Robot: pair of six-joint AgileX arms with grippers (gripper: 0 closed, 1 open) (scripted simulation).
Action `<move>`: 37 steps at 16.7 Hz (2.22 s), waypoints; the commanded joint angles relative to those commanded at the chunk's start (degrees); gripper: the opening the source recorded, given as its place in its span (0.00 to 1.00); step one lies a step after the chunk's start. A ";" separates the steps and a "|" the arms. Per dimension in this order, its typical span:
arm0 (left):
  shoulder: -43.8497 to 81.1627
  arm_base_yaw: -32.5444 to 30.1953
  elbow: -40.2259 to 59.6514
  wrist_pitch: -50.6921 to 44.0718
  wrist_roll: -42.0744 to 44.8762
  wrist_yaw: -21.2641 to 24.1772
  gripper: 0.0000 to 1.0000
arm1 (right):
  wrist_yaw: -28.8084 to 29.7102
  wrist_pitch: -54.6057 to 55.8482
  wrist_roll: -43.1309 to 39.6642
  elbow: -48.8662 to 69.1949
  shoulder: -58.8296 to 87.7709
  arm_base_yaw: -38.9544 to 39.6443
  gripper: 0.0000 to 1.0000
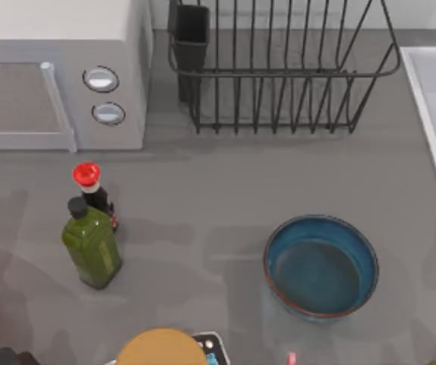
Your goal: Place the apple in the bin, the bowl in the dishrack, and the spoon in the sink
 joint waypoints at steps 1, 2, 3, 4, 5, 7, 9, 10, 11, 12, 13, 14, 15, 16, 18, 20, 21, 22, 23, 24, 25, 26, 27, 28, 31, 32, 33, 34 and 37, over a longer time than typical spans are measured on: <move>0.71 2.26 -1.84 -0.37 2.16 -0.53 0.00 | 0.00 0.00 0.00 0.00 0.00 0.00 1.00; 1.78 3.94 -3.30 -0.64 3.66 -1.00 0.00 | 0.00 0.00 0.00 0.00 0.00 0.00 1.00; 2.78 5.08 -4.34 -0.82 4.59 -1.35 0.00 | 0.00 0.00 0.00 0.00 0.00 0.00 1.00; 3.37 5.66 -4.91 -0.89 4.99 -1.55 0.00 | 0.00 0.00 0.00 0.00 0.00 0.00 1.00; 3.43 5.72 -4.97 -0.90 5.03 -1.57 0.00 | 0.00 0.00 0.00 0.00 0.00 0.00 1.00; 3.43 5.72 -4.97 -0.90 5.03 -1.57 0.00 | 0.00 0.00 0.00 0.00 0.00 0.00 1.00; 3.34 5.44 -5.01 -0.59 5.03 -1.47 0.00 | 0.00 0.00 0.00 0.00 0.00 0.00 1.00; 3.43 5.36 -5.76 0.19 5.02 -1.43 0.00 | 0.00 0.00 0.00 0.00 0.00 0.00 1.00; 3.65 5.34 -7.02 1.58 5.00 -1.38 0.00 | 0.00 0.00 0.00 0.00 0.00 0.00 1.00; 4.00 5.42 -8.62 3.56 4.94 -1.36 0.00 | 0.00 0.00 0.00 0.00 0.00 0.00 1.00; 4.42 5.52 -10.47 6.12 4.86 -1.36 0.00 | 0.00 0.00 0.00 0.00 0.00 0.00 1.00; 4.90 5.61 -12.51 8.93 4.80 -1.40 0.00 | 0.00 0.00 0.00 0.00 0.00 0.00 1.00; 5.38 5.67 -14.56 11.47 4.77 -1.45 0.00 | 0.00 0.00 0.00 0.00 0.00 0.00 1.00; 5.80 5.69 -16.36 13.43 4.78 -1.51 0.00 | 0.00 0.00 0.00 0.00 0.00 0.00 1.00; 6.39 5.68 -18.37 15.50 4.99 -1.58 0.00 | 0.00 0.00 0.00 0.00 0.00 0.00 1.00; 6.44 5.68 -18.51 15.66 5.03 -1.58 0.00 | 0.00 0.00 0.00 0.00 0.00 0.00 1.00; 6.44 5.68 -18.51 15.66 5.03 -1.58 0.00 | 0.00 0.00 0.00 0.00 0.00 0.00 1.00; 6.44 5.68 -18.51 15.66 5.03 -1.58 0.00 | 0.00 0.00 0.00 0.00 0.00 0.00 1.00; 6.44 5.68 -18.51 15.66 5.03 -1.58 0.08 | 0.00 0.00 0.00 0.00 0.00 0.00 1.00; 6.44 5.68 -18.51 15.66 5.03 -1.58 0.15 | 0.00 0.00 0.00 0.00 0.00 0.00 1.00; 6.44 5.68 -18.51 15.66 5.03 -1.58 0.23 | 0.00 0.00 0.00 0.00 0.00 0.00 1.00; 6.44 5.68 -18.51 15.66 5.03 -1.58 0.30 | 0.00 0.00 0.00 0.00 0.00 0.00 1.00; 6.44 5.68 -18.51 15.66 5.03 -1.58 0.38 | 0.00 0.00 0.00 0.00 0.00 0.00 1.00; 6.44 5.68 -18.51 15.66 5.03 -1.58 0.45 | 0.00 0.00 0.00 0.00 0.00 0.00 1.00; 6.44 5.68 -18.51 15.66 5.03 -1.58 0.68 | 0.00 0.00 0.00 0.00 0.00 0.00 1.00; 6.44 5.68 -18.51 15.66 5.03 -1.58 0.75 | 0.00 0.00 0.00 0.00 0.00 0.00 1.00; 6.44 5.68 -18.51 15.66 5.03 -1.58 0.83 | 0.00 0.00 0.00 0.00 0.00 0.00 1.00; 6.44 5.68 -18.51 15.66 5.03 -1.58 0.90 | 0.00 0.00 0.00 0.00 0.00 0.00 1.00; 6.44 5.68 -18.51 15.66 5.03 -1.58 1.00 | 0.00 0.00 0.00 0.00 0.00 0.00 1.00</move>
